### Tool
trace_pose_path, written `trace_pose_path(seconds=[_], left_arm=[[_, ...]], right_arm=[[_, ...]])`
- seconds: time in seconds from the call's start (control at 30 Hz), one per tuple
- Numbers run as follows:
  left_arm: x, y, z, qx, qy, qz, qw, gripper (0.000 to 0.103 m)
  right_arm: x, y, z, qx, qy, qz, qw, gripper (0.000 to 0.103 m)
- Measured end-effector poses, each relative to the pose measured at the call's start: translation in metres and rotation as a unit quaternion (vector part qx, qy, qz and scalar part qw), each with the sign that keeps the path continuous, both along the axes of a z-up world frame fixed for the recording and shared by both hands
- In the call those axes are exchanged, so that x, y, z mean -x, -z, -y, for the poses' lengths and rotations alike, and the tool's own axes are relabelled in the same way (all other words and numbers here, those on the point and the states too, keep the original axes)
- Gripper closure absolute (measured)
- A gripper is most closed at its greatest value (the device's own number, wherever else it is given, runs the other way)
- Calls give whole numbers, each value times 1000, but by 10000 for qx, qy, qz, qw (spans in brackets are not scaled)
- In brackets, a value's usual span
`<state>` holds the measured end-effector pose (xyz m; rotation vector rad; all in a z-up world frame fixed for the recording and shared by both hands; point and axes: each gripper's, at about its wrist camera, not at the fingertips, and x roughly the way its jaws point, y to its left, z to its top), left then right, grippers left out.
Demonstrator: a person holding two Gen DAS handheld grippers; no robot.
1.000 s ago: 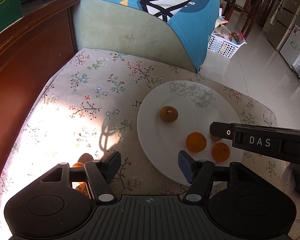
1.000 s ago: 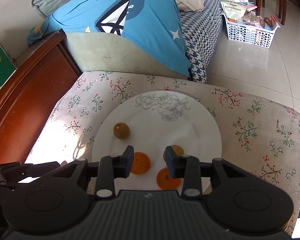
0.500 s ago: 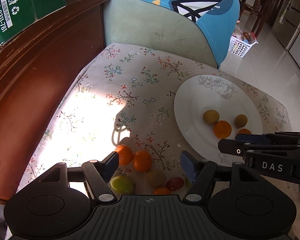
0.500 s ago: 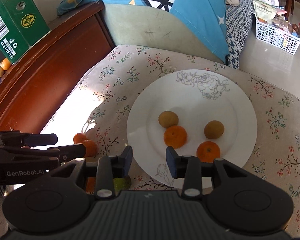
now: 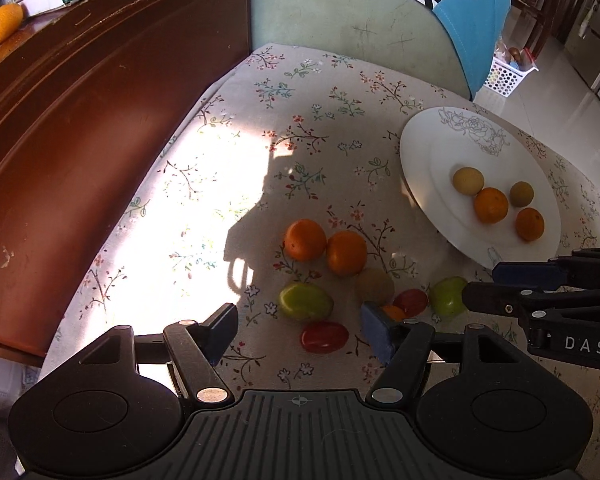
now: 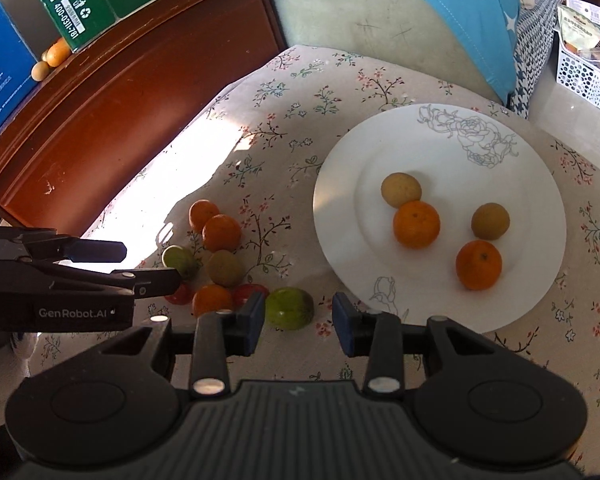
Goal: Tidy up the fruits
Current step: 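Move both open grippers back to the remaining fruit, then grasp a green lime with the right gripper while the left grasps a red tomato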
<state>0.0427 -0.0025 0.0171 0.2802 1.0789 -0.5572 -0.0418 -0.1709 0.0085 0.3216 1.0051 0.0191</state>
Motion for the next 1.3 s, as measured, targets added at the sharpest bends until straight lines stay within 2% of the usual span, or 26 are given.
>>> trace_pose_path(seconds=[0.53,0.9,1.1,1.3], left_arm=[[7,23,-3,-237,308,58,9992,39],[8,30,3,-201,307,206,9991,39],[10,29,4,-208,364,292,9987,51],[14,27,5,-117,442,256,9986,72]], right_arm=[[-7,19,-12,179,-156,-120,9996,65],[-9,22,-16,299,-165,-85,9994,64],[-10,22,-18,385,-199,-41,9991,68],[-11,22,-18,376,-188,-41,9991,70]])
